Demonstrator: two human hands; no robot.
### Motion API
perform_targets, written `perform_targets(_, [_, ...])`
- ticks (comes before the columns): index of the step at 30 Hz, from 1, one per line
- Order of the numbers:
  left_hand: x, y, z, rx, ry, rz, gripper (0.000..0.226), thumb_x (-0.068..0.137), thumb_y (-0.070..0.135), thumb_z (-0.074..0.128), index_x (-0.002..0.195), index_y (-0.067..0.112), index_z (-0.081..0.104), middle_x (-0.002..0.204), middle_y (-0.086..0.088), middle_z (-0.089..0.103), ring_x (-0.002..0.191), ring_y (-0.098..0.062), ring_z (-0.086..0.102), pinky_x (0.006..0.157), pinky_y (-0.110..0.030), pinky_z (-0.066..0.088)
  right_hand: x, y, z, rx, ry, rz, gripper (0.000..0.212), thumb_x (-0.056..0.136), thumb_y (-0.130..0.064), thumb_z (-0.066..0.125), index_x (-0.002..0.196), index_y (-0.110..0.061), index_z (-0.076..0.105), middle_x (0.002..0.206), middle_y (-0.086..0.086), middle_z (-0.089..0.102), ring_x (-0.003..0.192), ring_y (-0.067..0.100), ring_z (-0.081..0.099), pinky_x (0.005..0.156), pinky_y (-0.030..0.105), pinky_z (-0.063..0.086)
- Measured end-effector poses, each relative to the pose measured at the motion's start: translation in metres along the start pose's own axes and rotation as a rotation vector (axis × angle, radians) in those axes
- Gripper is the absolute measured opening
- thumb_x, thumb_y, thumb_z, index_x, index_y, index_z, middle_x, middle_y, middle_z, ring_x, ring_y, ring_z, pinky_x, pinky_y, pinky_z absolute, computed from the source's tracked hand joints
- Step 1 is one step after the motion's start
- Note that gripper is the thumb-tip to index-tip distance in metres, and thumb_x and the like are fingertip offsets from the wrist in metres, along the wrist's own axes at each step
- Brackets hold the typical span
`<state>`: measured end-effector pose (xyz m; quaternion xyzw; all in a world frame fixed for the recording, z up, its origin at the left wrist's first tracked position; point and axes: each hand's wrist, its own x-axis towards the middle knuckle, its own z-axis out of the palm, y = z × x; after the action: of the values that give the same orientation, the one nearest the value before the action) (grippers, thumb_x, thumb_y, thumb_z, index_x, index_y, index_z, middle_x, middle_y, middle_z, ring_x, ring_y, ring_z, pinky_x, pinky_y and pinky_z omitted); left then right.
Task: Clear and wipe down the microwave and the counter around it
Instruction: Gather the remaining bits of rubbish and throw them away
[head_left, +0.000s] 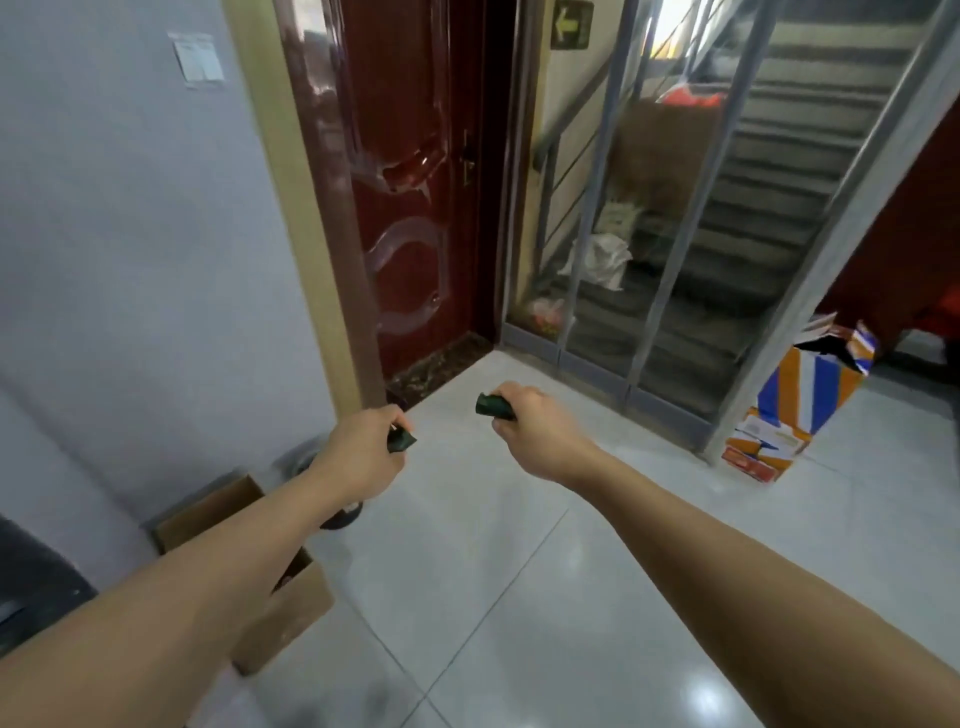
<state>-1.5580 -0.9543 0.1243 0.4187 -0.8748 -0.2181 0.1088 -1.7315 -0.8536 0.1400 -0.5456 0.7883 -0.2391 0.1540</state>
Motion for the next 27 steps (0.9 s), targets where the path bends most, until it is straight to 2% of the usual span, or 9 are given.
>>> perform_targets(4, [0.053,-0.023,0.003,-0.015,0.041,-0.085,0.025,0.085,0.01,0.061,0.109,0.015,0.062,0.111,-0.007,0.065,0.102,-0.023,0.059,0.085,-0.027,0.045,0.07,0.006,0.014,0.001,-0.068,-0.07,0.014,0.095,-0.015,0.049,0.108,-0.01,0.052,0.104,0.012,0.054,0.093,0.025,0.052,0.073,0.03,0.037])
perform_targets(8, [0.114,-0.053,0.001,-0.036,0.069,-0.149,0.026,0.084,0.009,0.061,0.111,0.013,0.062,0.112,-0.009,0.066,0.102,-0.024,0.06,0.082,-0.023,0.043,0.147,0.005,0.026,-0.013,-0.123,-0.127,0.017,0.095,-0.016,0.05,0.11,-0.01,0.053,0.105,0.013,0.056,0.092,0.025,0.051,0.074,0.031,0.038])
perform_targets(12, [0.166,-0.084,-0.003,-0.043,0.078,-0.242,0.029,0.083,0.01,0.064,0.112,0.014,0.062,0.114,-0.009,0.064,0.104,-0.026,0.059,0.086,-0.025,0.044,0.217,0.006,0.037,0.006,-0.176,-0.172,0.016,0.094,-0.015,0.051,0.11,-0.011,0.054,0.101,0.01,0.054,0.09,0.025,0.052,0.072,0.03,0.037])
perform_targets(14, [0.187,-0.096,-0.002,-0.031,0.096,-0.282,0.028,0.082,0.011,0.065,0.109,0.015,0.063,0.112,-0.008,0.065,0.103,-0.026,0.06,0.085,-0.026,0.046,0.25,0.008,0.044,0.01,-0.208,-0.198,0.014,0.094,-0.015,0.051,0.107,-0.011,0.054,0.099,0.01,0.054,0.087,0.024,0.051,0.07,0.028,0.035])
perform_targets(20, [0.253,-0.129,-0.003,-0.039,0.143,-0.403,0.024,0.08,0.007,0.064,0.103,0.014,0.064,0.104,-0.009,0.067,0.095,-0.025,0.061,0.08,-0.029,0.049,0.353,0.011,0.067,-0.012,-0.316,-0.306,0.019,0.093,-0.013,0.052,0.111,-0.009,0.054,0.105,0.016,0.056,0.096,0.031,0.054,0.074,0.031,0.04])
perform_targets(24, [0.301,-0.146,0.0,-0.051,0.178,-0.506,0.026,0.082,0.006,0.063,0.108,0.01,0.063,0.107,-0.01,0.065,0.095,-0.024,0.06,0.075,-0.021,0.041,0.428,0.014,0.078,-0.021,-0.418,-0.415,0.021,0.094,-0.012,0.051,0.113,-0.004,0.053,0.108,0.018,0.056,0.099,0.031,0.054,0.073,0.029,0.037])
perform_targets(27, [0.332,-0.152,0.003,-0.056,0.213,-0.607,0.027,0.083,0.007,0.063,0.11,0.01,0.062,0.108,-0.01,0.065,0.097,-0.025,0.06,0.075,-0.021,0.041,0.481,0.016,0.085,-0.032,-0.487,-0.498,0.019,0.094,-0.01,0.05,0.111,-0.002,0.054,0.107,0.019,0.057,0.098,0.031,0.055,0.07,0.028,0.035])
